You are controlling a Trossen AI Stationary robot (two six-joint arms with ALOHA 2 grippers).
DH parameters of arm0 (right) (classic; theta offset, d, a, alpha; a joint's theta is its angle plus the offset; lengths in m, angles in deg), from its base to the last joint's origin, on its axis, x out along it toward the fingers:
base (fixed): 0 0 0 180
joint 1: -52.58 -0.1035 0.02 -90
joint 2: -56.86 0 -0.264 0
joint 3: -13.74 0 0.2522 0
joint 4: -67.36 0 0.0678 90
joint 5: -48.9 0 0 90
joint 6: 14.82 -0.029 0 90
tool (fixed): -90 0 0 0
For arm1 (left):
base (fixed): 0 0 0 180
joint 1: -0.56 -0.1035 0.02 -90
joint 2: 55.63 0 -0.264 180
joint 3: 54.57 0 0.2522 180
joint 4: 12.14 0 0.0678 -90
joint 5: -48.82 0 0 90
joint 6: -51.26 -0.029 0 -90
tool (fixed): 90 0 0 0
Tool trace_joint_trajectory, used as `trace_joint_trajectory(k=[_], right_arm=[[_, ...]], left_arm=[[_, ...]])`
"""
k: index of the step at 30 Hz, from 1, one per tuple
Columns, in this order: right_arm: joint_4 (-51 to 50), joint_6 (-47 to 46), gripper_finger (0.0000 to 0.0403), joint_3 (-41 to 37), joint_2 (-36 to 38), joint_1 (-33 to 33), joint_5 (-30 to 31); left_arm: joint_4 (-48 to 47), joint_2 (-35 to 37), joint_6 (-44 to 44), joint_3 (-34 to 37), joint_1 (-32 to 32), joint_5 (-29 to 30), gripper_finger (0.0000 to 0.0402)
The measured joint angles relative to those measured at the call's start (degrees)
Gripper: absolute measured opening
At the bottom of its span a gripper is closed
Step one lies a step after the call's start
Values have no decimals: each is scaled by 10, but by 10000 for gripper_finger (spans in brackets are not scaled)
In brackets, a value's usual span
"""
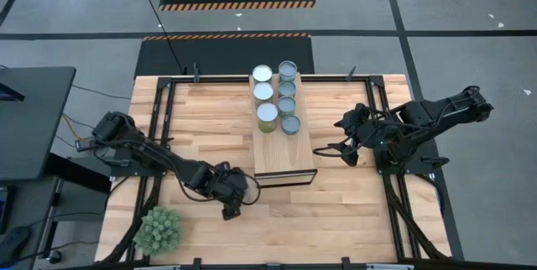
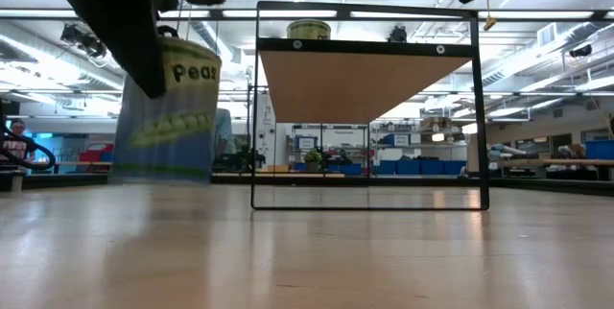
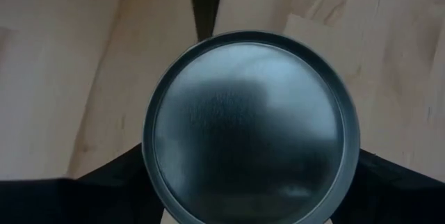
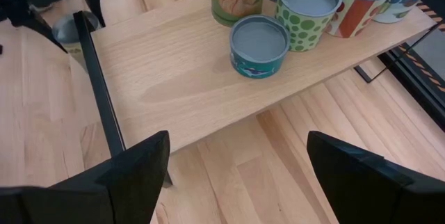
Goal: Pick and place cans onto a shelf
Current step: Put the canned peas on the shelf
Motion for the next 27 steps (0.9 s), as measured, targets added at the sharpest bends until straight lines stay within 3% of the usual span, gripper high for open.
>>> trace_joint_trajectory(k=[4,9,18,27], right_arm=[[0,0,347,0,0,0,0],[1,3,347,0,0,0,0],[4,9,347,0,0,0,0],[12,9,347,0,0,0,4]], left_arm=[[-9,28,0,1,-5,-7,293],[-91,54,15,-15,-32,-17,293],[-262,55,-11,-148,-109,41,293],[-279,55,-11,-237,-177,74,293]])
